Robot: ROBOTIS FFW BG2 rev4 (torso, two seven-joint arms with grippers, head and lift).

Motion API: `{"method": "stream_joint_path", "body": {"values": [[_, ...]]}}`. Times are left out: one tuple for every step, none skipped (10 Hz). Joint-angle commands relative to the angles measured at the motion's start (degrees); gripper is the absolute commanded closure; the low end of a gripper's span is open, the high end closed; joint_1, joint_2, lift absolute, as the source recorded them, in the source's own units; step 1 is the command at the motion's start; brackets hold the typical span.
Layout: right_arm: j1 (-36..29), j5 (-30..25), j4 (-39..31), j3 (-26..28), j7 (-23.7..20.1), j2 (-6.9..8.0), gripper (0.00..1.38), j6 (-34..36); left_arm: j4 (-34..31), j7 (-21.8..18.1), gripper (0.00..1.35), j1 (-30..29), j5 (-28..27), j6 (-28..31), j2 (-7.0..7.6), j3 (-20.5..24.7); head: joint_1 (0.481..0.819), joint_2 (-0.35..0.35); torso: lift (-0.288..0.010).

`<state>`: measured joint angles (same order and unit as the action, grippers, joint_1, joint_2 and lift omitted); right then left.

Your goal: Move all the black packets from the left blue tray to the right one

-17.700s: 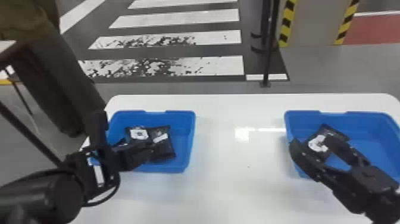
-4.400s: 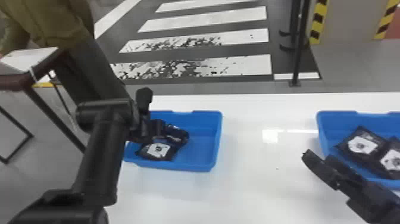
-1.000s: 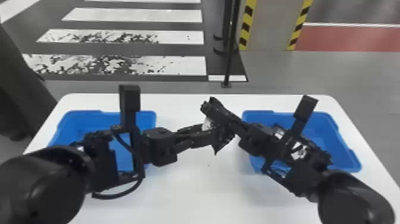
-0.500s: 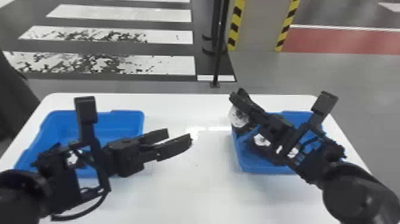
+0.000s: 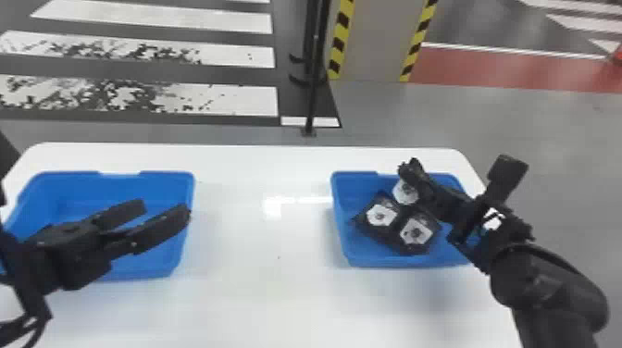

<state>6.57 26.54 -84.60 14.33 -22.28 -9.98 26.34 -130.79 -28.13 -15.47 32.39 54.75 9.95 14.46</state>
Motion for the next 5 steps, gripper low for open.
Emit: {"method": "stream_joint_path", "body": {"values": [[1.3, 0.7, 3.4, 0.1, 0.0, -0.31, 0.44, 0.5, -0.9, 0.0, 0.13, -0.4, -3.1, 0.1, -0.29, 2.6, 0.695, -0.154, -0.14], [0.9, -0.5, 2.5, 0.1, 0.0, -0.31, 0.08, 0.5, -1.0, 0.0, 0.12, -0.4, -4.6, 0.2, -0.02, 3.7, 0.695, -0.139, -0.14], [-2.6, -2.4, -3.5, 0.0, 1.7, -0.22, 0.07, 0.2, -1.0, 0.1, 0.13, -0.1, -7.4, 0.8, 0.15, 4.6, 0.695, -0.117, -0.14], [-7.5, -2.8, -11.4, 0.0, 3.5, 0.83, 0.15, 0.2, -1.0, 0.1, 0.13, 0.7, -11.5, 2.5, 1.03, 5.2, 0.695, -0.102, -0.14], [-10.4, -2.1, -15.2, -0.4, 3.4, 1.54, 0.18, 0.2, -1.0, 0.1, 0.13, 1.7, -15.2, 5.3, 2.0, 6.4, 0.695, -0.093, -0.14]]}}
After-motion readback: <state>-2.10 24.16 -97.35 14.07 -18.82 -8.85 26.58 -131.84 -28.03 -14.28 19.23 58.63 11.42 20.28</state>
